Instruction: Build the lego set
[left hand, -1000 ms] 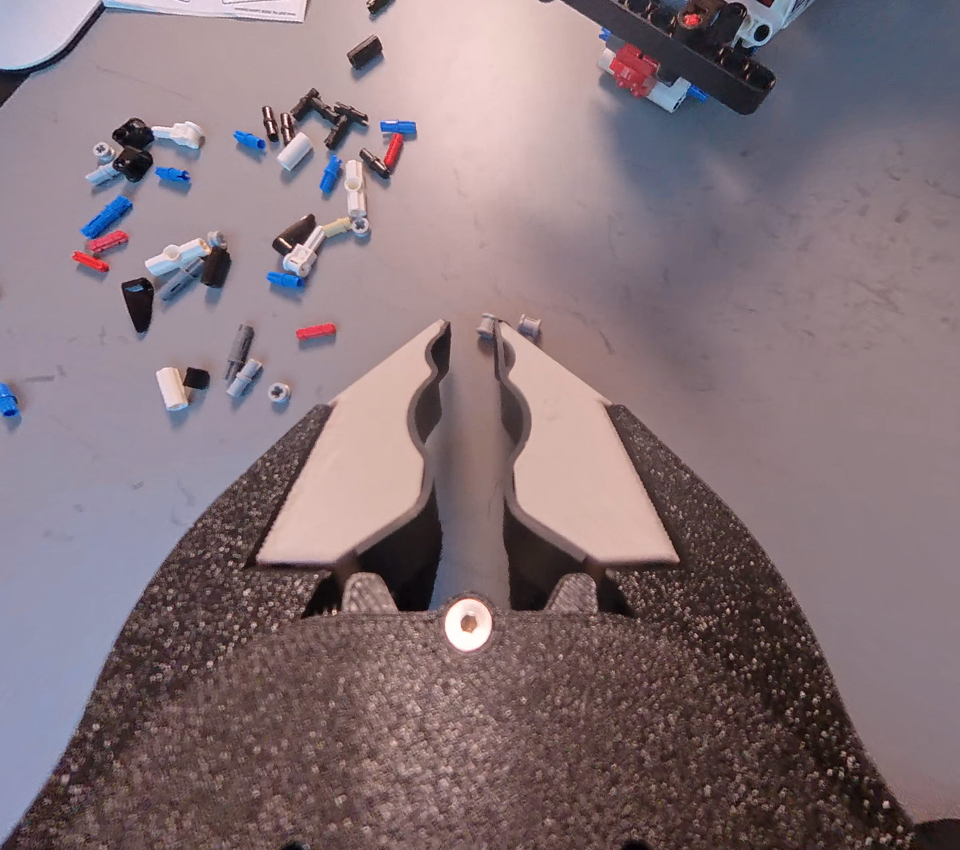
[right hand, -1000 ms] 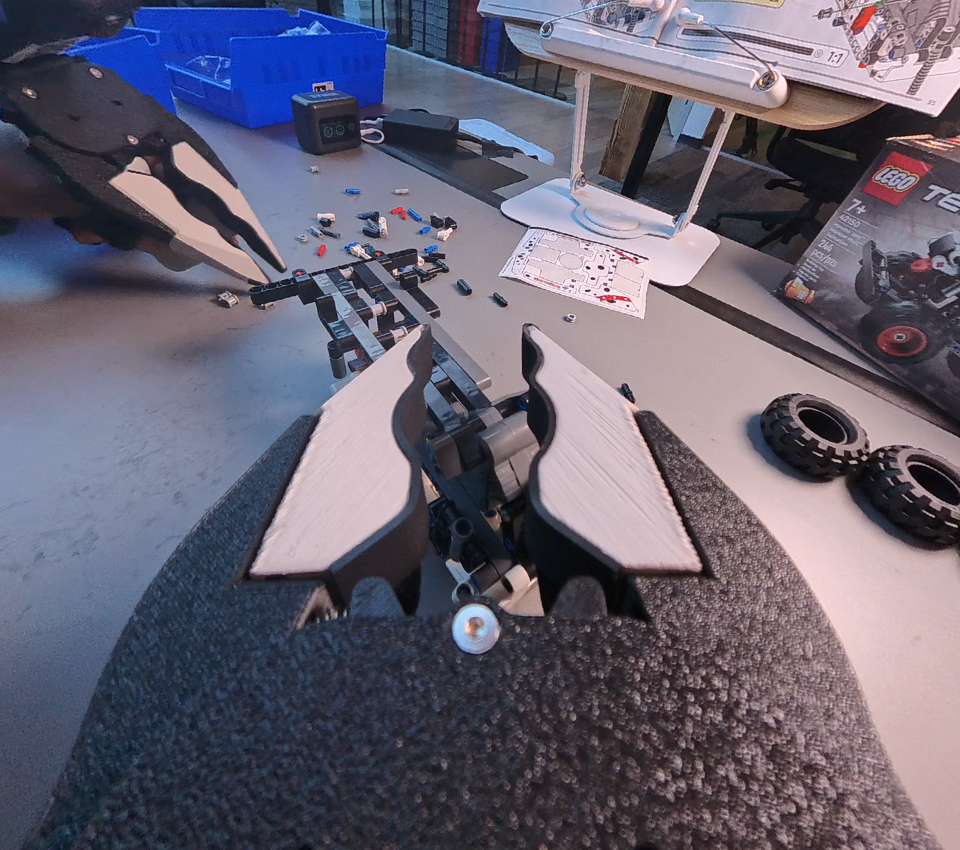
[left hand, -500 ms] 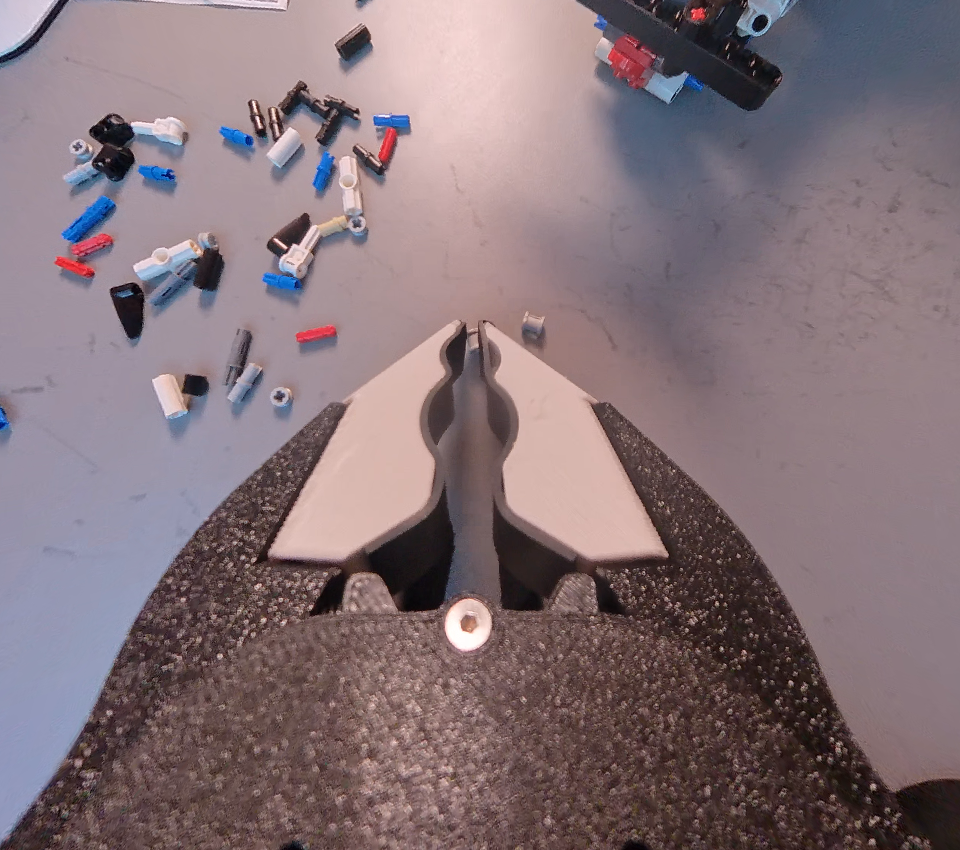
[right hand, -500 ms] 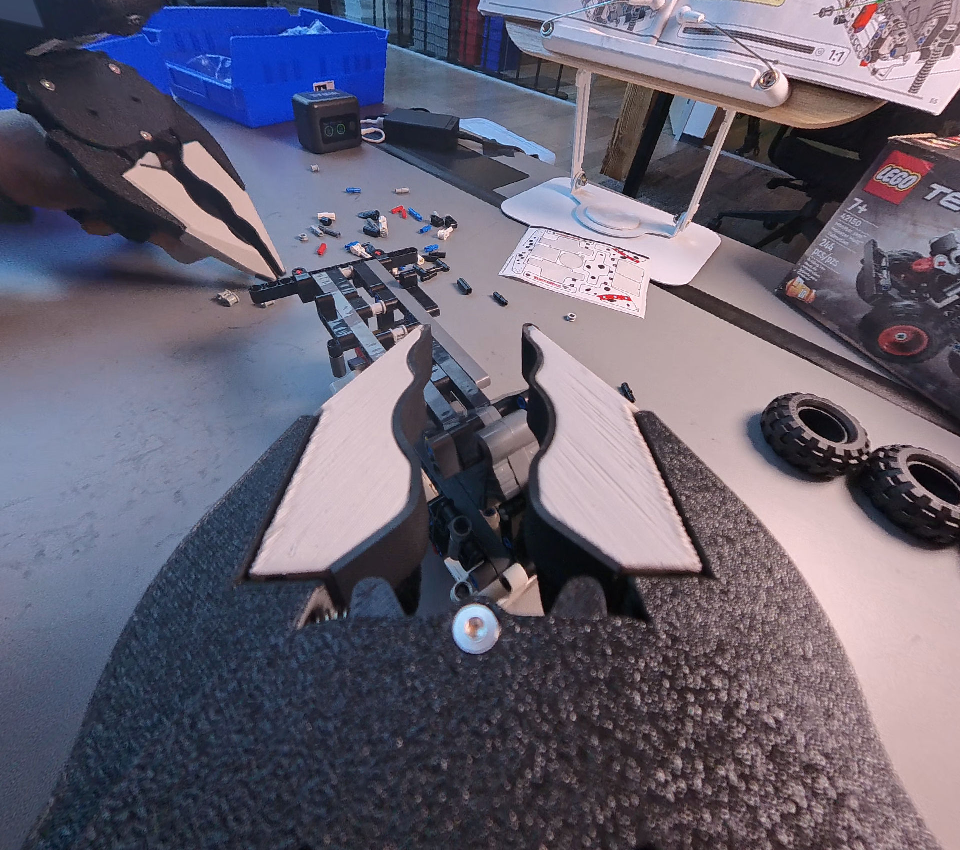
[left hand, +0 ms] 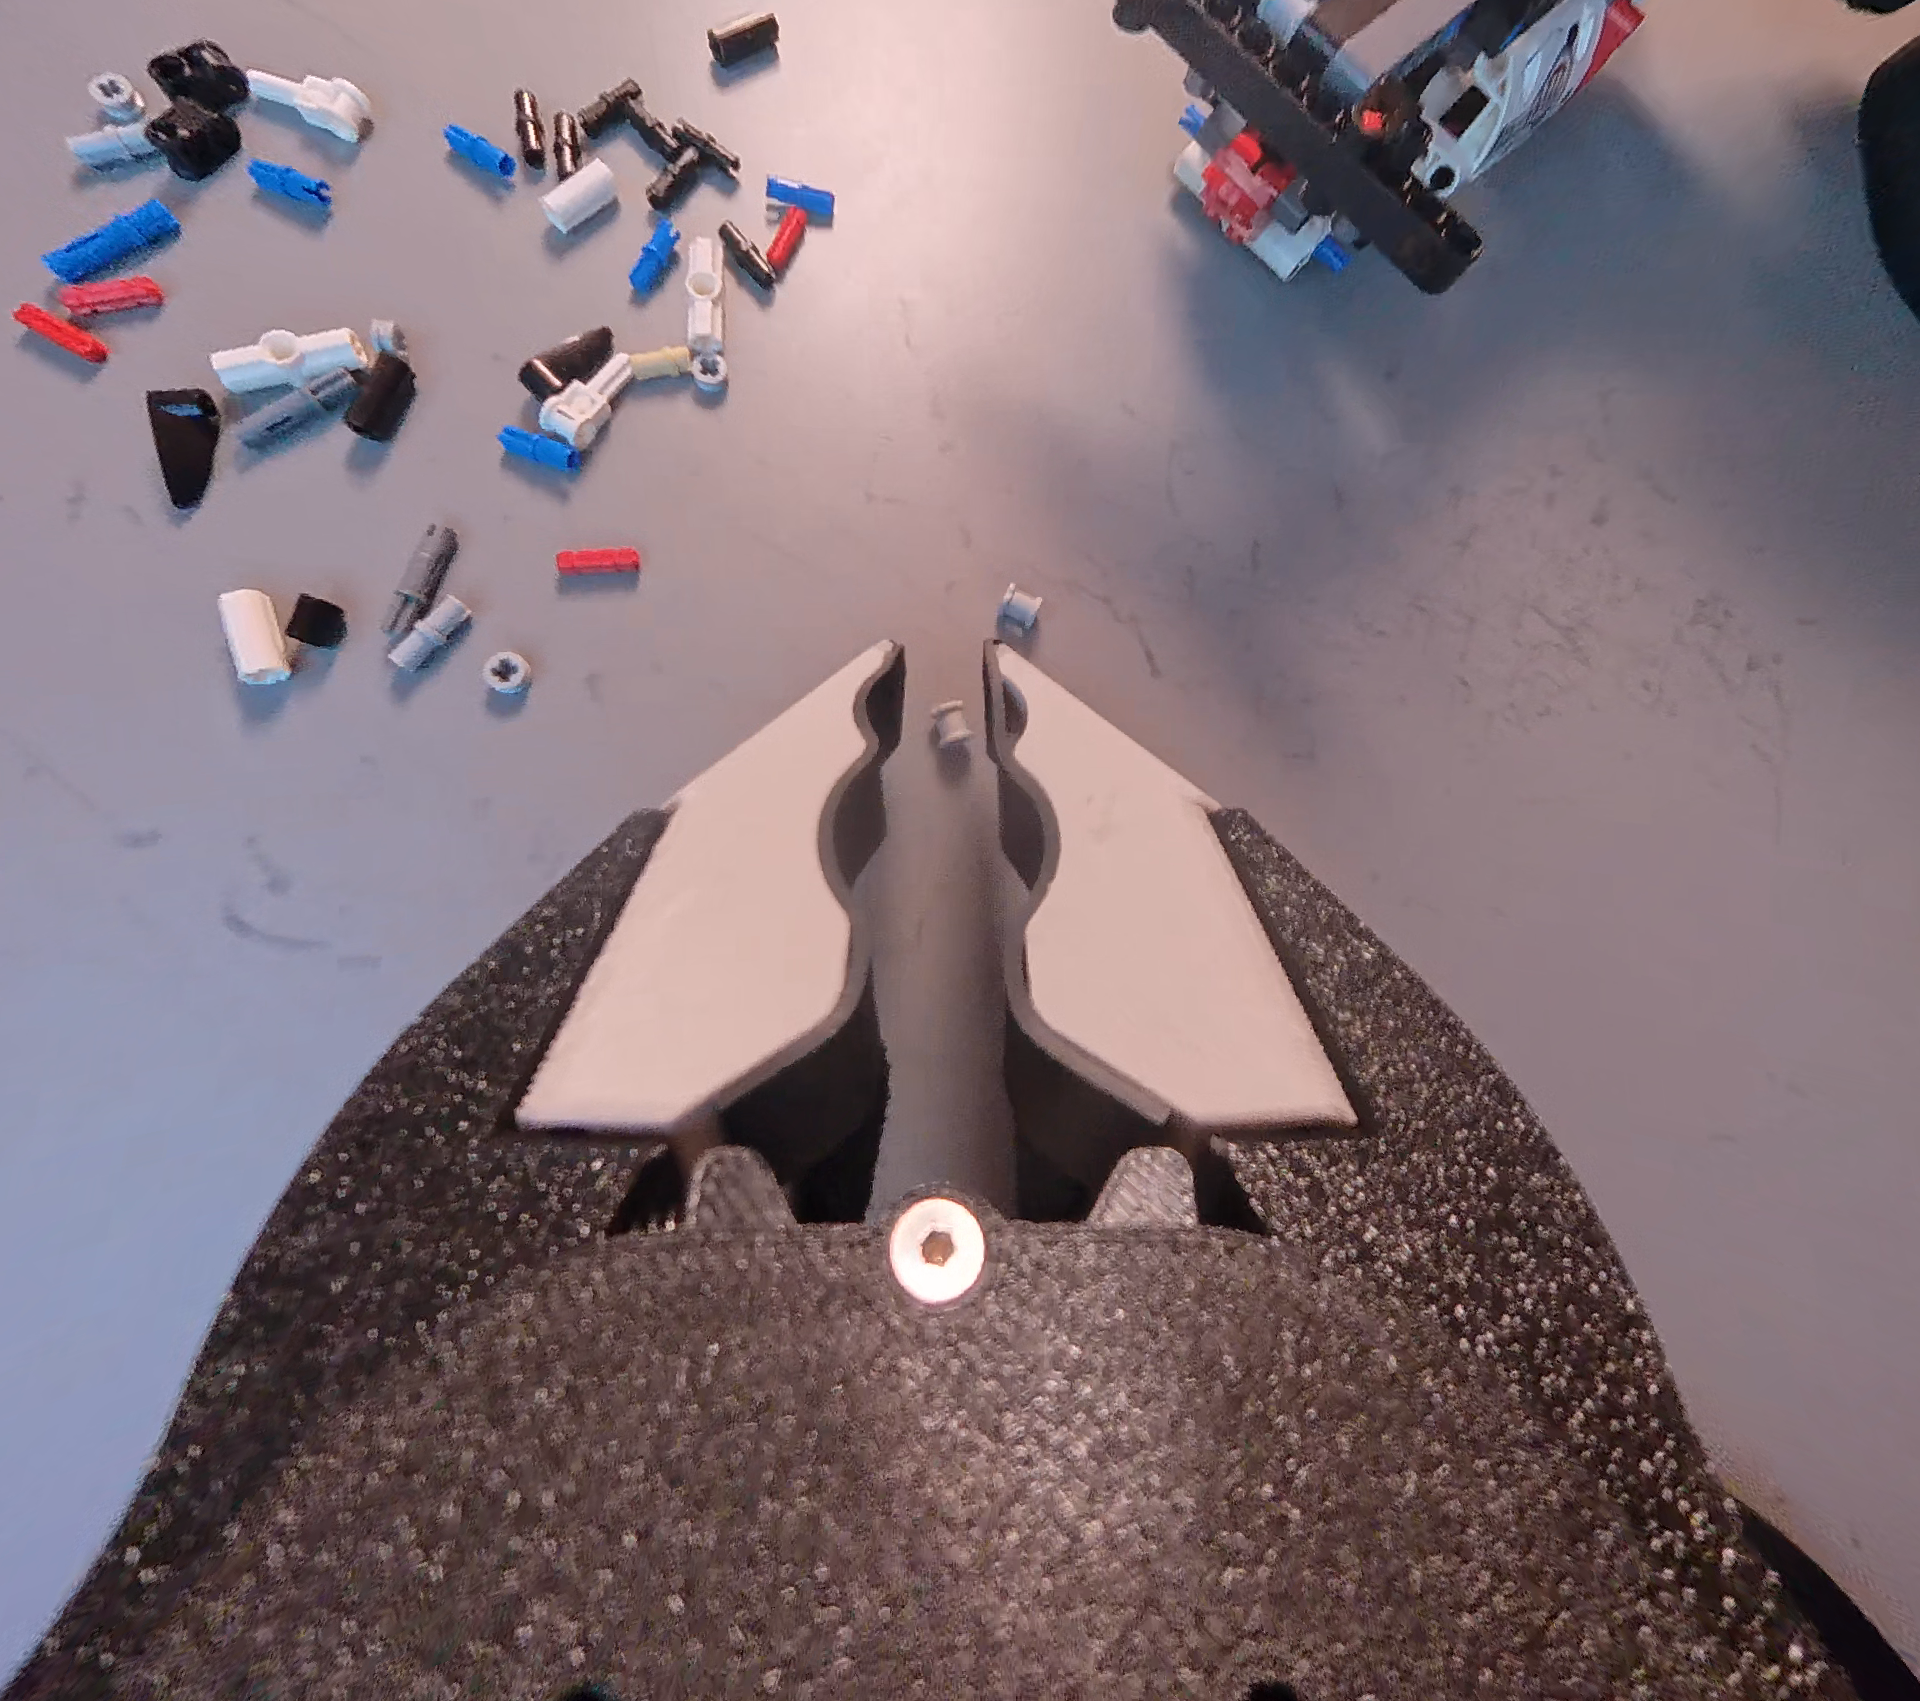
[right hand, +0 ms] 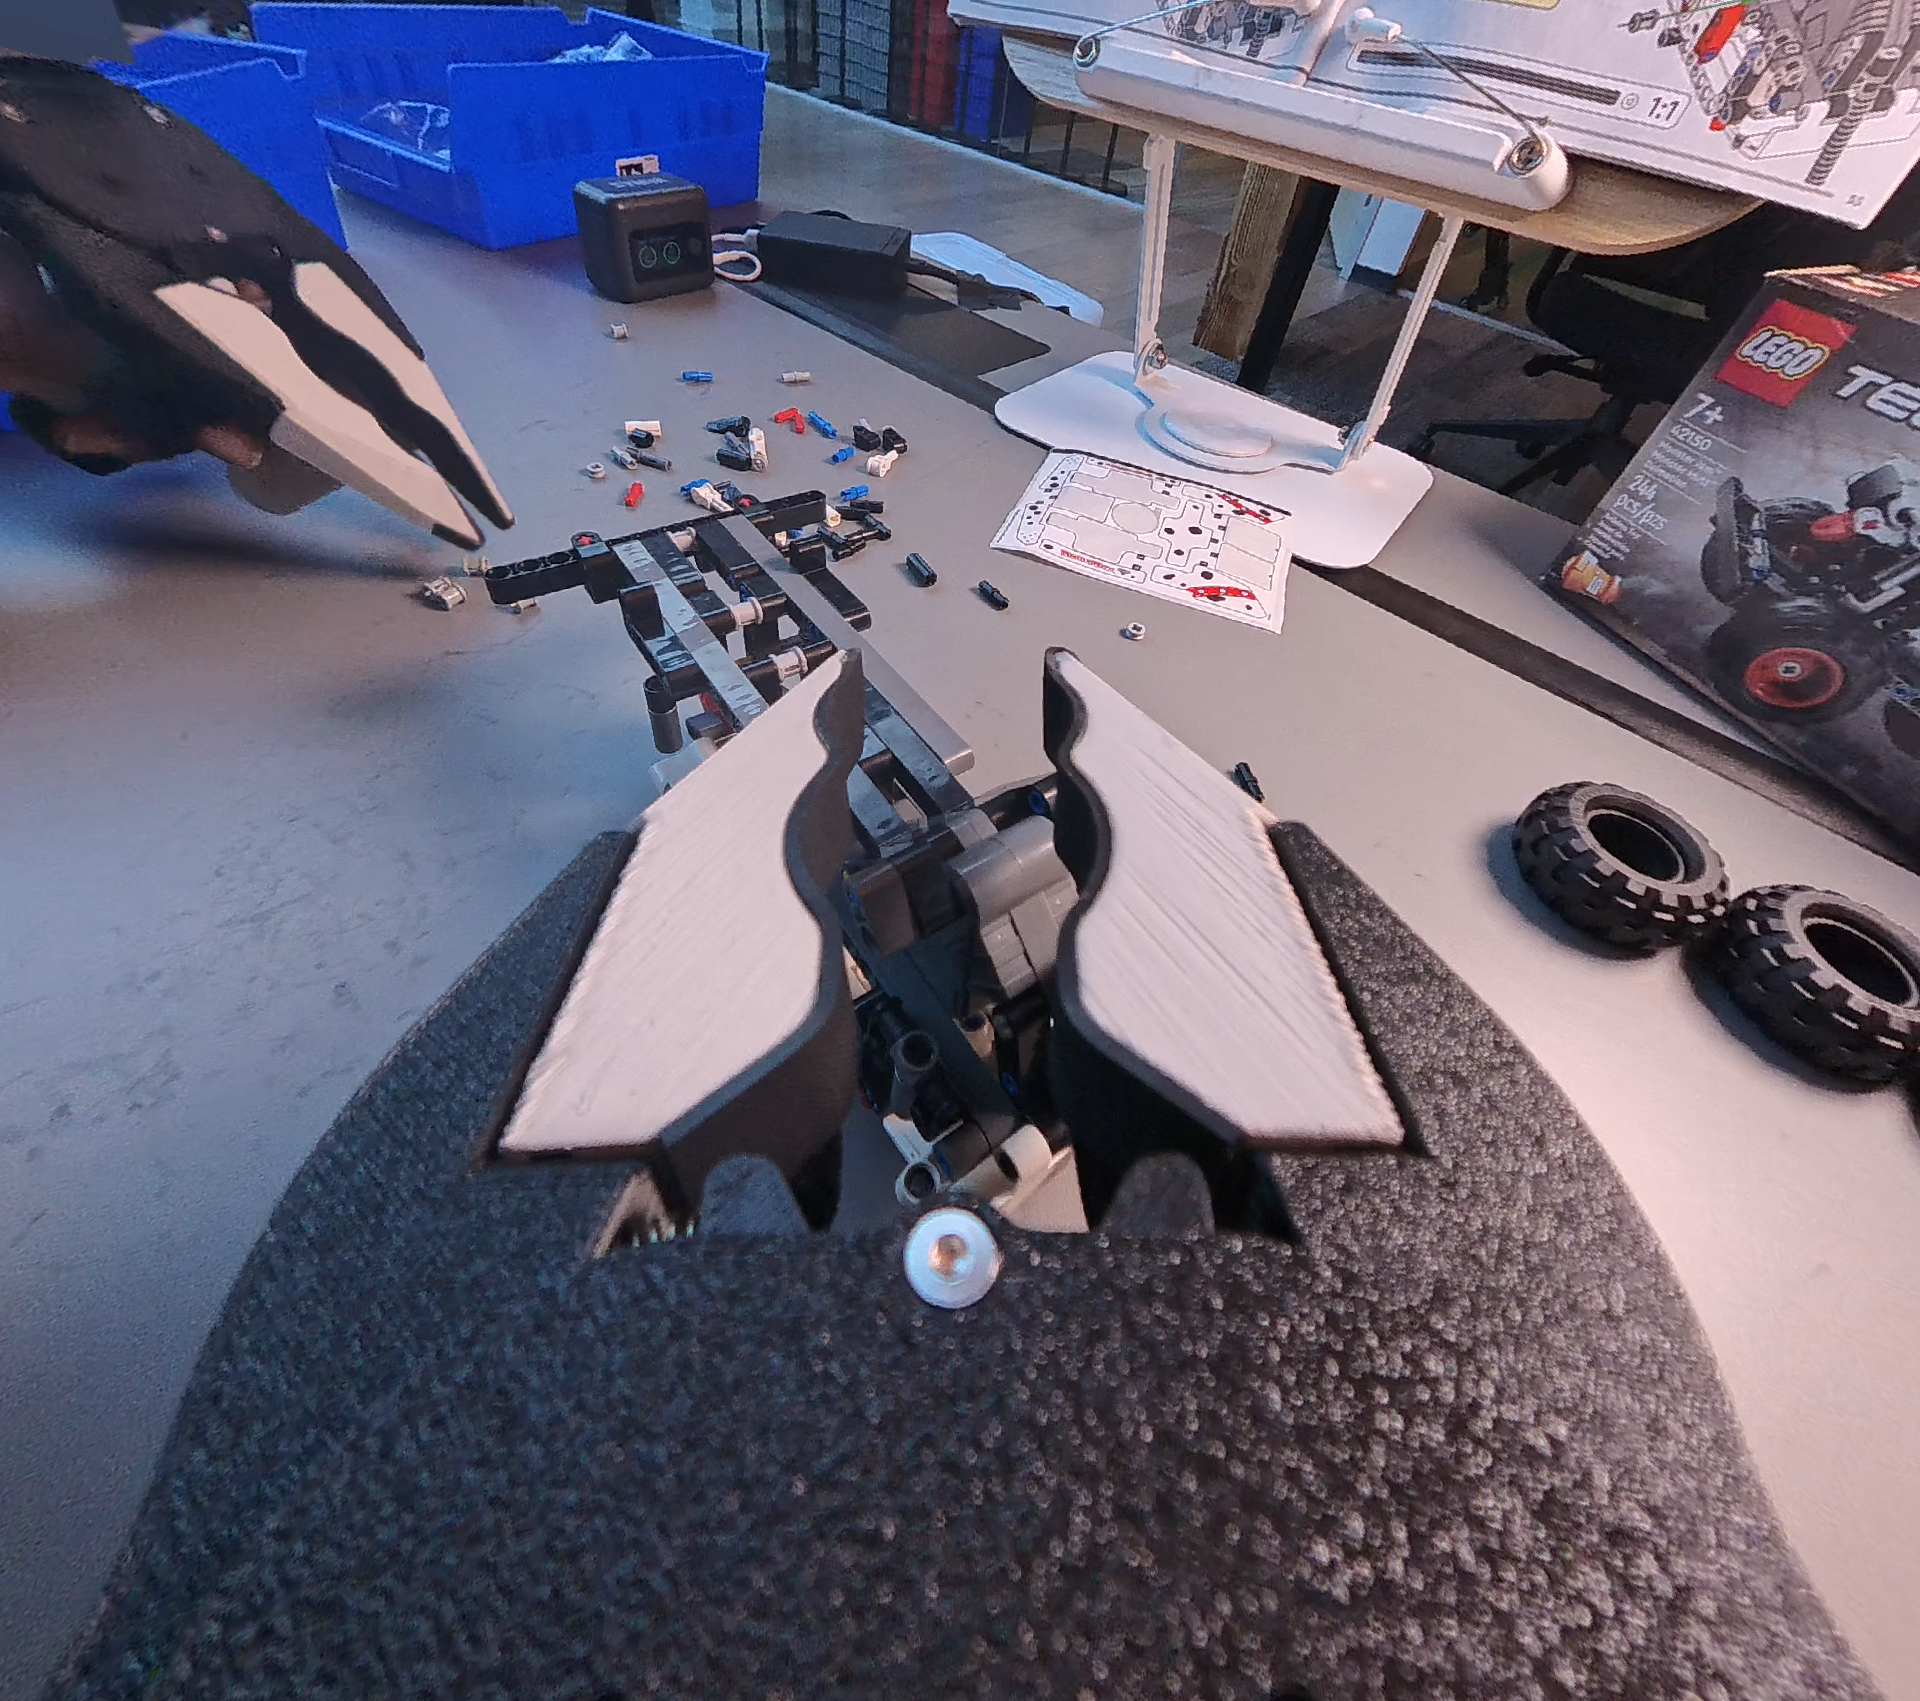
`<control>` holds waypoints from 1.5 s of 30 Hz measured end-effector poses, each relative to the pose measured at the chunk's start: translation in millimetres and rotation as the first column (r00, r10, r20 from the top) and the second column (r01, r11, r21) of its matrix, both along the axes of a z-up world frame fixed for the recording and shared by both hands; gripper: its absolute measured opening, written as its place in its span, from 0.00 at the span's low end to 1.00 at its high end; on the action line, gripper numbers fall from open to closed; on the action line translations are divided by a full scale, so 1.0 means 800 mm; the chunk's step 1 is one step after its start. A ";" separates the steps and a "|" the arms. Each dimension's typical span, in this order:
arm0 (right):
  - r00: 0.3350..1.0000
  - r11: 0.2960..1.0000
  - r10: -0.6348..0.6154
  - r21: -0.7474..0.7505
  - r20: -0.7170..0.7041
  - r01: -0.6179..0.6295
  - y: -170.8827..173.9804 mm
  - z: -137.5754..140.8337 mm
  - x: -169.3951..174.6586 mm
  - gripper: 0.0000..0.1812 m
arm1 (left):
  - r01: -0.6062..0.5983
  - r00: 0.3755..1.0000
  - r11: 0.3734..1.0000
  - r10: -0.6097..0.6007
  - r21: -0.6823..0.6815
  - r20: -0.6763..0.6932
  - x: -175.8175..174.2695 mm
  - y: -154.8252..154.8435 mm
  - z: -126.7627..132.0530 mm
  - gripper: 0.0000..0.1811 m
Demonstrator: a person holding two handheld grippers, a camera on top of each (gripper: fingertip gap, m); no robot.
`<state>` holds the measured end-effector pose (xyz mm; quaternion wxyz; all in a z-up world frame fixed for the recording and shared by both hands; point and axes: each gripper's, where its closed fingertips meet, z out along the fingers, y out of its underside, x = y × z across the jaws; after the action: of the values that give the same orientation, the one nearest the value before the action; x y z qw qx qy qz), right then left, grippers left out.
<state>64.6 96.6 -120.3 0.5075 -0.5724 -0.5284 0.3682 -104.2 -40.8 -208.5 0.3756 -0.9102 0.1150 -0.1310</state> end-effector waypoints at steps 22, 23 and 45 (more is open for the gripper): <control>1.000 1.000 0.004 0.000 0.000 -0.004 -0.001 0.000 0.000 0.18 | 0.090 0.988 0.996 -0.090 -0.003 -0.123 0.012 0.008 -0.010 0.05; 1.000 1.000 0.003 0.001 0.000 -0.003 -0.001 0.000 0.000 0.18 | 0.086 0.989 0.996 -0.086 -0.008 -0.121 0.010 0.006 -0.010 0.05; 1.000 1.000 0.001 0.001 0.000 -0.001 0.001 0.000 0.000 0.18 | -0.023 0.998 0.985 0.031 0.169 -0.045 0.000 0.019 0.022 0.10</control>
<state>64.4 97.2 -120.7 0.5076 -0.5718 -0.5290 0.3681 -104.5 -25.5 -191.2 0.4503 -0.8795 0.1224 -0.0939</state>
